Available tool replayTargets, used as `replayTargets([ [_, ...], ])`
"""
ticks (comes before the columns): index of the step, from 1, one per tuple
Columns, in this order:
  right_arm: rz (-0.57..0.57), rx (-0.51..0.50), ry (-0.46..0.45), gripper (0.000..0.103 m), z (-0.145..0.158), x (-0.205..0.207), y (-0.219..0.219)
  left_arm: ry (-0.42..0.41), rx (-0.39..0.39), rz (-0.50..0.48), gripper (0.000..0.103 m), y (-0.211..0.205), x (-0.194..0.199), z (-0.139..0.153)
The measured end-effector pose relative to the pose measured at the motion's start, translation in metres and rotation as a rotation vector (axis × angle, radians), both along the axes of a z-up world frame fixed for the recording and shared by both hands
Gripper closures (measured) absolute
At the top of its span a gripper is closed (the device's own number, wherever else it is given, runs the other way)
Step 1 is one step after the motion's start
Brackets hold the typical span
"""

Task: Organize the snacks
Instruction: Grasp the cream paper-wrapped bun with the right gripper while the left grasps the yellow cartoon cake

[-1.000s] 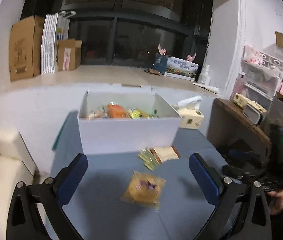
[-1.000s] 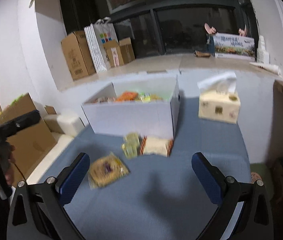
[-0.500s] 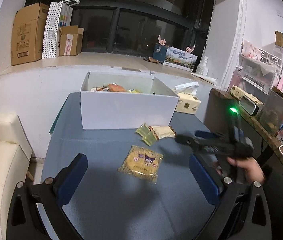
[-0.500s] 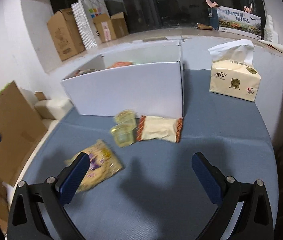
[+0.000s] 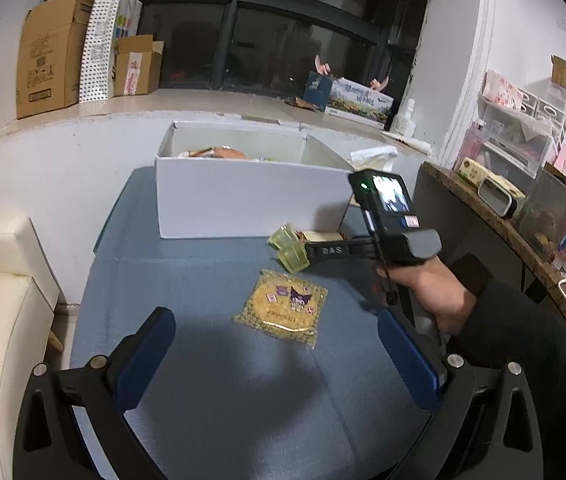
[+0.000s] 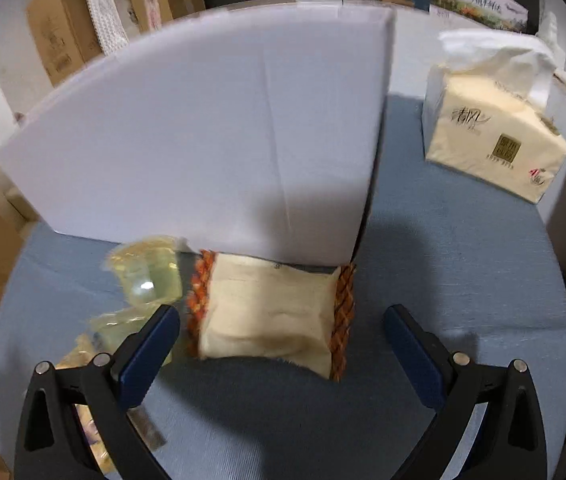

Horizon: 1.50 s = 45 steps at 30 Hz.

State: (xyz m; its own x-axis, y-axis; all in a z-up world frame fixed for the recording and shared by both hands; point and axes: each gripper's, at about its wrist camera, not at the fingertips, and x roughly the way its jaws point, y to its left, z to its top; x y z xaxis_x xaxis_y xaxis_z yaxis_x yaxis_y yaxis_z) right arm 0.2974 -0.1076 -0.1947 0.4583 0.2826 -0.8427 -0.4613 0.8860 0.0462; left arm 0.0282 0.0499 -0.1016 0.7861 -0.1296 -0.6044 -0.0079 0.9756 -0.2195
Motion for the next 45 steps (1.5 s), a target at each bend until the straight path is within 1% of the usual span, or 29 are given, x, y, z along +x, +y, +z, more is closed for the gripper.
replayTargets([
  [1, 0.001, -0.034, -0.016, 0.010, 0.001, -0.001, 0.003, 0.002, 0.004, -0.004, 0.000, -0.001, 0.001, -0.001],
  [2, 0.004, -0.045, -0.032, 0.017, 0.002, -0.003, 0.004, 0.005, 0.006, -0.007, 0.000, -0.002, 0.001, -0.003],
  [3, 0.008, -0.029, -0.037, 0.027, 0.005, -0.005, 0.002, 0.009, 0.004, -0.014, 0.000, -0.003, 0.002, -0.005],
  [4, 0.003, -0.015, -0.038, 0.034, 0.007, -0.007, -0.001, 0.013, 0.002, -0.020, 0.000, -0.003, 0.004, -0.006],
  [5, 0.004, -0.002, -0.041, 0.035, 0.009, -0.009, -0.004, 0.018, 0.003, -0.025, 0.000, -0.004, 0.005, -0.008],
  [7, 0.007, 0.025, -0.047, 0.041, 0.015, -0.015, -0.014, 0.028, 0.006, -0.043, 0.000, -0.008, 0.009, -0.012],
  [12, 0.021, 0.103, -0.072, 0.041, 0.037, -0.043, -0.046, 0.073, 0.028, -0.096, 0.000, -0.021, 0.025, -0.026],
  [14, 0.020, 0.135, -0.085, 0.041, 0.044, -0.058, -0.061, 0.092, 0.051, -0.125, 0.000, -0.027, 0.034, -0.030],
  [17, 0.011, 0.204, -0.099, 0.041, 0.057, -0.078, -0.086, 0.115, 0.090, -0.168, 0.000, -0.037, 0.054, -0.038],
  [21, -0.001, 0.263, -0.124, 0.041, 0.076, -0.111, -0.113, 0.150, 0.100, -0.208, 0.000, -0.045, 0.088, -0.051],
  [23, -0.006, 0.281, -0.129, 0.041, 0.077, -0.122, -0.125, 0.187, 0.126, -0.212, 0.000, -0.047, 0.110, -0.061],
  [25, -0.011, 0.286, -0.137, 0.041, 0.079, -0.130, -0.136, 0.217, 0.121, -0.235, 0.000, -0.049, 0.124, -0.069],
  [27, -0.021, 0.302, -0.131, 0.041, 0.079, -0.135, -0.141, 0.258, 0.141, -0.238, 0.000, -0.050, 0.138, -0.081],
  [28, -0.033, 0.308, -0.131, 0.041, 0.078, -0.137, -0.146, 0.284, 0.150, -0.238, 0.000, -0.050, 0.144, -0.088],
  [32, -0.047, 0.320, -0.132, 0.041, 0.077, -0.142, -0.155, 0.330, 0.177, -0.230, 0.000, -0.049, 0.157, -0.106],
  [36, -0.040, 0.329, -0.133, 0.041, 0.079, -0.145, -0.156, 0.297, 0.234, -0.254, 0.001, -0.054, 0.156, -0.109],
  [37, -0.037, 0.327, -0.133, 0.041, 0.078, -0.146, -0.154, 0.285, 0.235, -0.255, 0.011, -0.054, 0.155, -0.108],
  [38, -0.035, 0.324, -0.134, 0.041, 0.078, -0.146, -0.154, 0.269, 0.234, -0.254, 0.025, -0.052, 0.154, -0.104],
  [40, -0.033, 0.328, -0.133, 0.041, 0.078, -0.148, -0.153, 0.270, 0.196, -0.250, 0.025, -0.047, 0.149, -0.100],
  [42, -0.031, 0.328, -0.133, 0.041, 0.078, -0.149, -0.152, 0.237, 0.184, -0.237, 0.026, -0.042, 0.140, -0.094],
  [45, -0.025, 0.340, -0.133, 0.041, 0.080, -0.151, -0.152, 0.156, 0.146, -0.210, 0.025, -0.034, 0.112, -0.074],
])
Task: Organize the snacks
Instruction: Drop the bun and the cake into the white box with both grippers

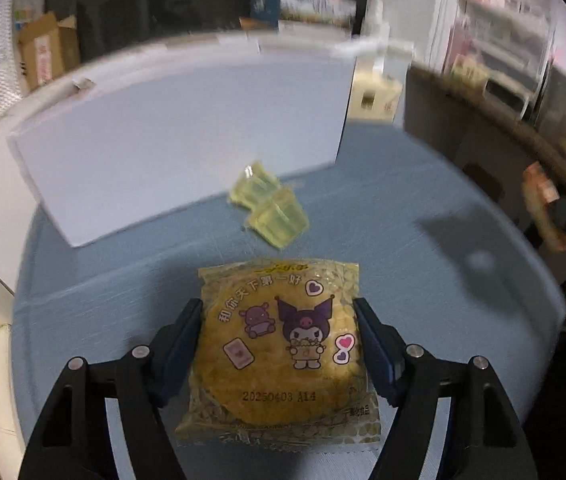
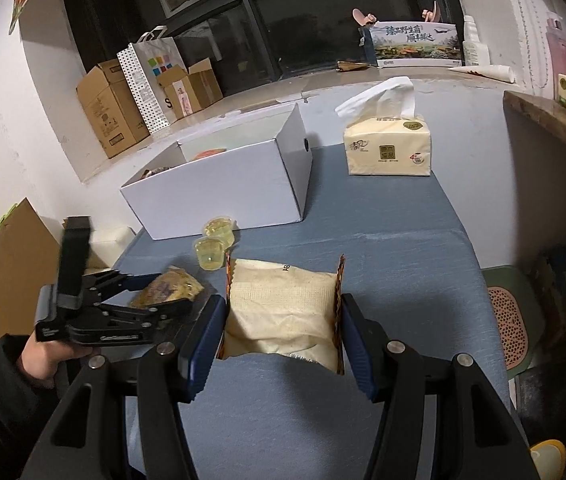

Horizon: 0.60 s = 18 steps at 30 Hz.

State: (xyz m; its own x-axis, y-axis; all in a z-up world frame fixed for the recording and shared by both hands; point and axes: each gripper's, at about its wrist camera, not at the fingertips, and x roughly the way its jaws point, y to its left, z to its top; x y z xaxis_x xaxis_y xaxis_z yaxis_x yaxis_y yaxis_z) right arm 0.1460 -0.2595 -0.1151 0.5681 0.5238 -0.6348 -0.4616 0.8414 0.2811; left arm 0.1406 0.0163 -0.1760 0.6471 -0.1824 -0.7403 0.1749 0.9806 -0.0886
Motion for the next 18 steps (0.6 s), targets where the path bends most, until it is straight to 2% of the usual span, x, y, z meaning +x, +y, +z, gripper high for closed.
replayTargets([
  [4, 0.007, 0.011, -0.021, 0.041, 0.006, -0.002, 0.004, -0.121, -0.064, 0.034, 0.025, 0.012, -0.035, 0.038],
  [9, 0.035, 0.043, -0.038, 0.041, 0.017, 0.000, 0.015, -0.234, -0.121, 0.059, 0.025, 0.030, -0.050, 0.082],
  [12, 0.054, 0.058, -0.048, 0.041, 0.028, 0.009, 0.025, -0.283, -0.162, 0.074, 0.025, 0.044, -0.041, 0.106],
  [18, 0.089, 0.073, -0.077, 0.041, 0.053, 0.039, 0.052, -0.340, -0.177, 0.083, 0.025, 0.058, 0.005, 0.138],
])
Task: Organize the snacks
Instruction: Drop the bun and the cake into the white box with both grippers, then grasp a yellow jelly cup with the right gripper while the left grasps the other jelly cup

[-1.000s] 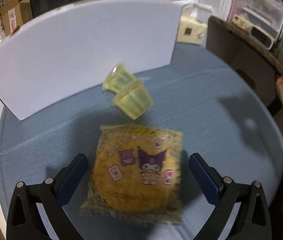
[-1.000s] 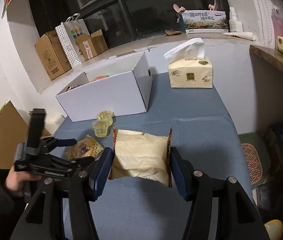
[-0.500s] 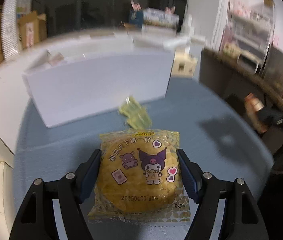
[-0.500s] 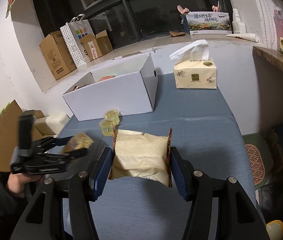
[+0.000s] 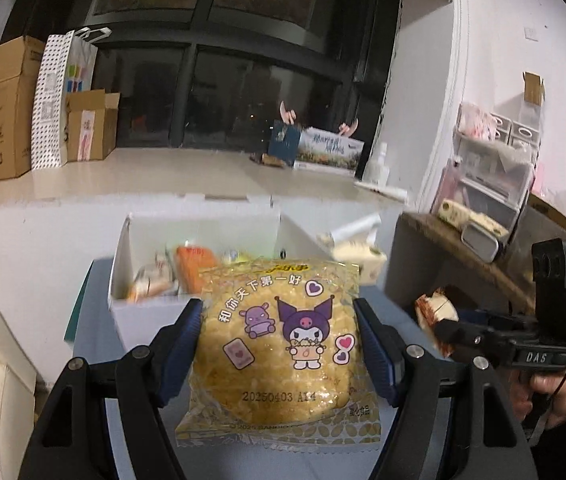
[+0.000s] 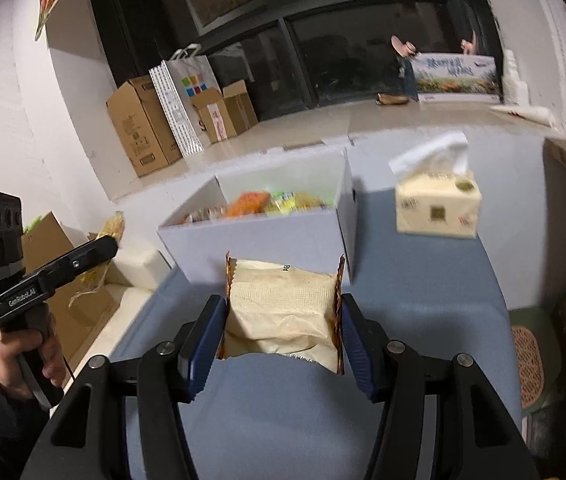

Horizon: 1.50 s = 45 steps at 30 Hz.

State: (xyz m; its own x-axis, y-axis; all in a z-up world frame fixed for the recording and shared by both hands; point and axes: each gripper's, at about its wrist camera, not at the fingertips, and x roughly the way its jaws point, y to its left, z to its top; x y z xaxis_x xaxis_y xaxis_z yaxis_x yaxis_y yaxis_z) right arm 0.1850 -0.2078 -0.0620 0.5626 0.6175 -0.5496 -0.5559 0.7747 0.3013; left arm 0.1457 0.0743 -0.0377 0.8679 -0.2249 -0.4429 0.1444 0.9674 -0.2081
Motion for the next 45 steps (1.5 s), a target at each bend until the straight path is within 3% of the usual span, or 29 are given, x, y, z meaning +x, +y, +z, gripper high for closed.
replayTargets([
  [5, 0.022, -0.007, -0.027, 0.041, 0.019, 0.041, 0.030, 0.000, 0.021, 0.010, 0.025, 0.001, 0.054, 0.011],
  [9, 0.036, 0.023, -0.005, 0.041, 0.034, 0.084, 0.050, 0.016, 0.027, 0.039, 0.025, 0.013, 0.093, 0.020],
  [13, 0.031, -0.015, 0.010, 0.041, 0.041, 0.124, 0.074, 0.029, 0.064, 0.075, 0.025, 0.028, 0.130, 0.021],
  [15, 0.028, -0.033, 0.018, 0.041, 0.039, 0.142, 0.085, 0.056, 0.052, 0.085, 0.024, 0.038, 0.147, 0.018],
  [16, 0.031, -0.036, 0.035, 0.041, 0.037, 0.152, 0.091, 0.102, 0.038, 0.084, 0.019, 0.043, 0.159, 0.014],
  [17, 0.039, -0.033, 0.048, 0.037, 0.035, 0.158, 0.094, 0.137, 0.035, 0.098, 0.004, 0.047, 0.166, 0.010],
  [19, 0.015, -0.045, 0.078, 0.002, 0.029, 0.172, 0.100, 0.165, 0.040, 0.143, 0.000, 0.057, 0.170, 0.004],
  [28, -0.013, -0.014, 0.059, 0.000, 0.037, 0.161, 0.084, 0.135, 0.072, 0.166, 0.000, 0.065, 0.137, 0.003],
  [33, 0.018, 0.009, 0.008, 0.000, 0.051, 0.130, 0.074, 0.096, 0.099, 0.156, 0.000, 0.054, 0.108, 0.015],
  [39, 0.059, 0.033, -0.042, 0.000, 0.050, 0.072, 0.058, 0.051, 0.081, 0.108, 0.000, 0.032, 0.034, 0.016],
  [45, 0.067, 0.061, 0.054, 0.000, 0.005, 0.020, 0.036, 0.056, 0.044, 0.093, 0.000, 0.011, -0.052, -0.017],
])
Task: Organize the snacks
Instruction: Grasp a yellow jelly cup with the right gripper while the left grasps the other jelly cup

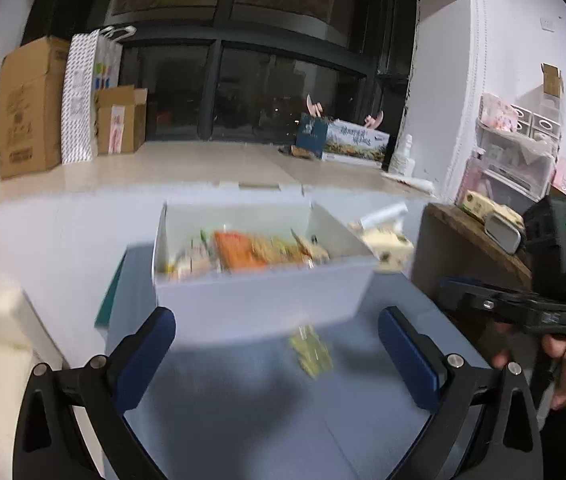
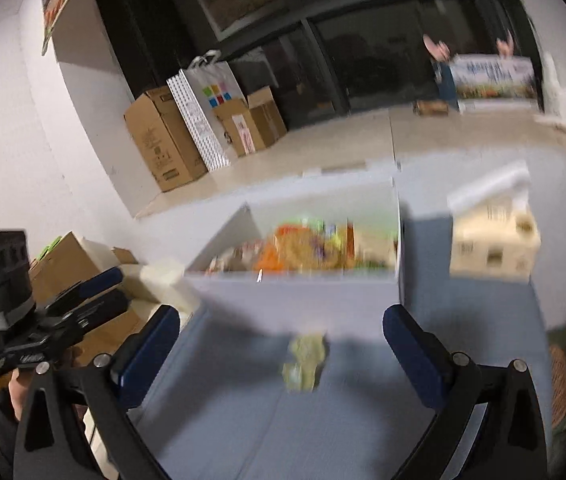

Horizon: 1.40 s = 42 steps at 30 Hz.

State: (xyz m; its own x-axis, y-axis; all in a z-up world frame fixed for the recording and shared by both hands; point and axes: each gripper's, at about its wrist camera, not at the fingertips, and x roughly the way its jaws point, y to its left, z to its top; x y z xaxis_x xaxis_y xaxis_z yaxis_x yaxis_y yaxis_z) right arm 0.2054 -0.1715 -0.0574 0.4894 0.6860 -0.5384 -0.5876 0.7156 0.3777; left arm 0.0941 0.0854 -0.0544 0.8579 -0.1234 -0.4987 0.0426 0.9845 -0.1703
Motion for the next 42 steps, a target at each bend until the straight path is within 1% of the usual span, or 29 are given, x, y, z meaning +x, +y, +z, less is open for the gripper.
replayTargets([
  [2, -0.013, -0.007, 0.017, 0.000, -0.015, -0.013, -0.005, 0.010, -0.020, 0.022, 0.000, -0.002, -0.025, -0.013],
  [5, -0.023, 0.015, 0.078, 0.000, -0.038, -0.026, -0.015, 0.031, -0.048, 0.059, 0.000, -0.002, -0.054, -0.028],
  [7, -0.026, 0.015, 0.103, 0.000, -0.049, -0.031, -0.018, 0.037, -0.049, 0.074, 0.000, -0.003, -0.064, -0.033],
  [9, -0.017, -0.015, 0.123, 0.000, -0.058, -0.031, -0.014, 0.038, -0.061, 0.078, 0.000, -0.005, -0.072, -0.034],
  [12, -0.002, -0.022, 0.130, 0.000, -0.062, -0.027, -0.008, 0.035, -0.058, 0.068, 0.000, -0.011, -0.077, -0.035],
  [15, 0.016, -0.057, 0.151, 0.000, -0.067, -0.016, 0.006, 0.033, -0.048, 0.052, 0.000, -0.019, -0.077, -0.036],
  [18, 0.024, -0.131, 0.126, 0.000, -0.069, 0.004, 0.033, 0.043, -0.044, 0.031, 0.000, -0.025, -0.073, -0.039],
  [20, 0.022, -0.166, 0.126, 0.000, -0.073, 0.019, 0.050, 0.051, -0.045, 0.019, 0.000, -0.029, -0.073, -0.041],
  [25, 0.013, -0.269, 0.166, 0.000, -0.095, 0.062, 0.098, 0.067, -0.041, 0.007, 0.000, -0.032, -0.072, -0.047],
  [27, 0.008, -0.300, 0.175, 0.000, -0.105, 0.071, 0.111, 0.075, -0.034, 0.020, 0.000, -0.030, -0.073, -0.049],
  [29, 0.001, -0.325, 0.184, 0.000, -0.116, 0.077, 0.121, 0.075, -0.046, 0.026, 0.000, -0.026, -0.074, -0.049],
  [31, -0.007, -0.339, 0.212, 0.001, -0.127, 0.082, 0.126, 0.077, -0.059, 0.031, 0.000, -0.021, -0.074, -0.050],
  [32, -0.005, -0.344, 0.233, 0.006, -0.133, 0.083, 0.127, 0.078, -0.059, 0.036, 0.000, -0.019, -0.074, -0.051],
  [33, -0.022, -0.363, 0.181, 0.020, -0.131, 0.080, 0.127, 0.077, -0.061, 0.041, 0.000, -0.017, -0.074, -0.051],
  [34, -0.018, -0.382, 0.166, 0.056, -0.130, 0.078, 0.128, 0.077, -0.064, 0.041, 0.000, -0.016, -0.074, -0.052],
  [39, -0.016, -0.341, 0.151, 0.056, -0.123, 0.070, 0.113, 0.089, -0.077, 0.040, 0.000, -0.012, -0.070, -0.056],
  [42, -0.005, -0.266, 0.141, 0.056, -0.108, 0.062, 0.093, 0.097, -0.052, 0.021, 0.000, -0.018, -0.062, -0.058],
])
